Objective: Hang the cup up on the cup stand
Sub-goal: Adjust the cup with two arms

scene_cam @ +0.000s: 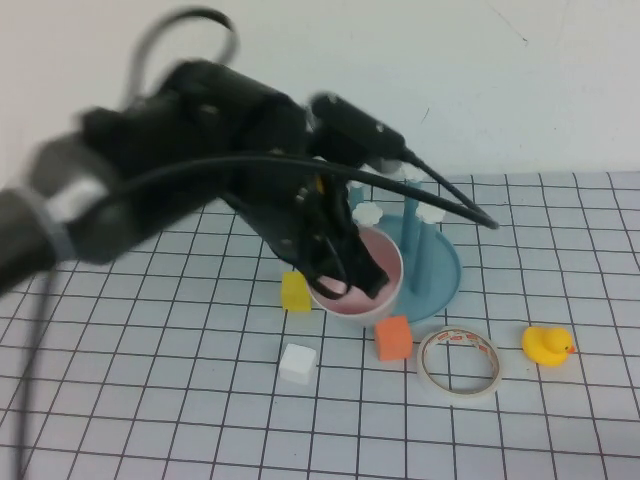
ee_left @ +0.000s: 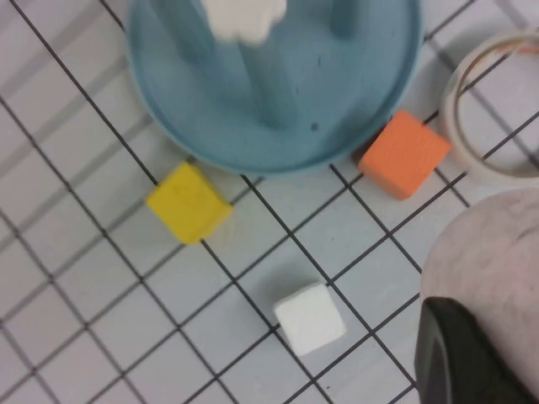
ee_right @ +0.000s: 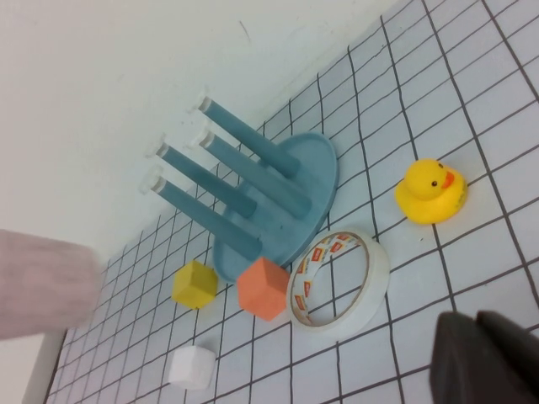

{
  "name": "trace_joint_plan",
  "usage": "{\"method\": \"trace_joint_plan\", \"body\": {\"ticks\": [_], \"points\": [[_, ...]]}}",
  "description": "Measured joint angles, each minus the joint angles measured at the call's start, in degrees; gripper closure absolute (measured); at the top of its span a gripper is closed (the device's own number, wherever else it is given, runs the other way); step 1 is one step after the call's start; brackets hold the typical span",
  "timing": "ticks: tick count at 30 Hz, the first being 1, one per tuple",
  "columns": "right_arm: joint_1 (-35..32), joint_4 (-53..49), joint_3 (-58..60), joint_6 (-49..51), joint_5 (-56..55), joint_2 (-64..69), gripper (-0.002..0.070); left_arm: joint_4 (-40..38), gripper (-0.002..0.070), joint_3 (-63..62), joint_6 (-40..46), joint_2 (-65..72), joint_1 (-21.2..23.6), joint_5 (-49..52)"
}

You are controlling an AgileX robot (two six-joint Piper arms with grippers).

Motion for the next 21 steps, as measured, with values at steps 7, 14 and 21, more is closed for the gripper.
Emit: {"method": "trace_joint_plan", "body": {"ticks": [7,14,21], "points": [[0.0,0.5,0.0,0.0,0.5,0.0,0.0678,1.4,0.0664,11.1,1.8,-16.5,0.0,-6.2],[0.0,2.2,0.0,-1.1,1.8,0.0,0.0678,3.4,0.0664,31.1,1.9,-31.7,0.0,-22.2],[0.0,7.3,-0.1,-1.7,5.1,0.0,0.0678,4.0,0.0664,48.8,1.9,-41.7,0.0,-41.4]]}}
